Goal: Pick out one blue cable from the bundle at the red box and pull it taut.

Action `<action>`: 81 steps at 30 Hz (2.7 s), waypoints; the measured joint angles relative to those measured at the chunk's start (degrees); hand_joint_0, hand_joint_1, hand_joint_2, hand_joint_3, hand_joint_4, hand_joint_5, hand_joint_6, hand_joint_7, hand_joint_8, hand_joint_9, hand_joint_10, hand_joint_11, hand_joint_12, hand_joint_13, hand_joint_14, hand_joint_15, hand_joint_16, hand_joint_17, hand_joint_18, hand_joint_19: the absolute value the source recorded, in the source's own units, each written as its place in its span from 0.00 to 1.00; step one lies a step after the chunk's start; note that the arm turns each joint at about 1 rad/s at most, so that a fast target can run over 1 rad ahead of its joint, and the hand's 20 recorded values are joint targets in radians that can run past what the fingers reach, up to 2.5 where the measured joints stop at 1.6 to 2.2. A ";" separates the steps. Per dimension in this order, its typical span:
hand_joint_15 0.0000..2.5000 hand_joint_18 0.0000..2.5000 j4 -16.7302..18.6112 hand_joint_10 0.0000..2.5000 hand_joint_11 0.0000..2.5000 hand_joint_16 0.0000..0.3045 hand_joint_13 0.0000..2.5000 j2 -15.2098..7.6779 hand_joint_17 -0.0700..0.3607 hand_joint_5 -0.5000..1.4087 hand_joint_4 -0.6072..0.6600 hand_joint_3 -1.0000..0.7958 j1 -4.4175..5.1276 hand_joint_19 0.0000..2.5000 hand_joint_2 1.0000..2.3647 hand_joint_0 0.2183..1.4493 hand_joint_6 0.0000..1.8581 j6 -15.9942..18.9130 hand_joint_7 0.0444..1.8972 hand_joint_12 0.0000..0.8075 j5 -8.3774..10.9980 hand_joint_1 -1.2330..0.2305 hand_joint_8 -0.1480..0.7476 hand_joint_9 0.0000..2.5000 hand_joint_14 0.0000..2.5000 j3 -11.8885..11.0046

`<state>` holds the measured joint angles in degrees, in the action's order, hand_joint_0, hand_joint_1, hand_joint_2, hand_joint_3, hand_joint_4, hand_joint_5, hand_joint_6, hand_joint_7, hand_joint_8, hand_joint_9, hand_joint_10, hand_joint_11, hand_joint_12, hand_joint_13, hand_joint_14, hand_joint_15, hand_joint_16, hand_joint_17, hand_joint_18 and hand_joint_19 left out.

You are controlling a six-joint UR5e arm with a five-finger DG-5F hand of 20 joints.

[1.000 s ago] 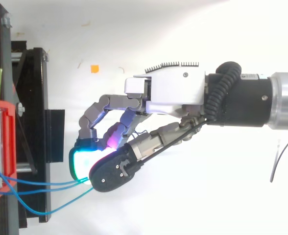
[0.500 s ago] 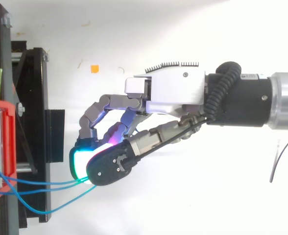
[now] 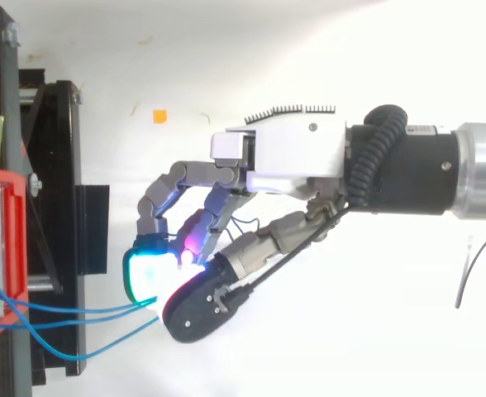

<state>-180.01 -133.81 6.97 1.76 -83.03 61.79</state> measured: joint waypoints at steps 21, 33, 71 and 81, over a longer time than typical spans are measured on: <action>0.11 0.28 0.00 0.01 0.24 0.10 0.29 0.03 0.33 0.17 0.35 0.40 0.06 0.16 0.01 0.41 0.50 0.00 0.53 0.27 0.06 0.26 0.47 0.44 0.00 0.00; 0.10 0.29 -0.28 0.01 0.24 0.10 0.29 0.02 0.32 0.18 0.33 0.31 0.04 0.15 0.00 0.46 0.50 0.05 0.58 0.25 0.01 0.24 0.48 0.45 0.00 0.00; 0.11 0.26 -7.09 0.01 0.24 0.08 0.30 2.88 0.30 0.19 0.43 0.28 0.14 0.17 0.00 0.32 0.50 1.97 0.54 0.21 -0.64 0.38 0.50 0.48 0.00 -3.11; 0.12 0.23 -8.30 0.01 0.23 0.08 0.28 2.87 0.29 0.21 0.45 0.32 0.22 0.18 0.01 0.32 0.47 1.80 0.51 0.20 -0.60 0.46 0.49 0.48 0.00 -3.24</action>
<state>-188.31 -130.94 7.19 3.56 -83.63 58.55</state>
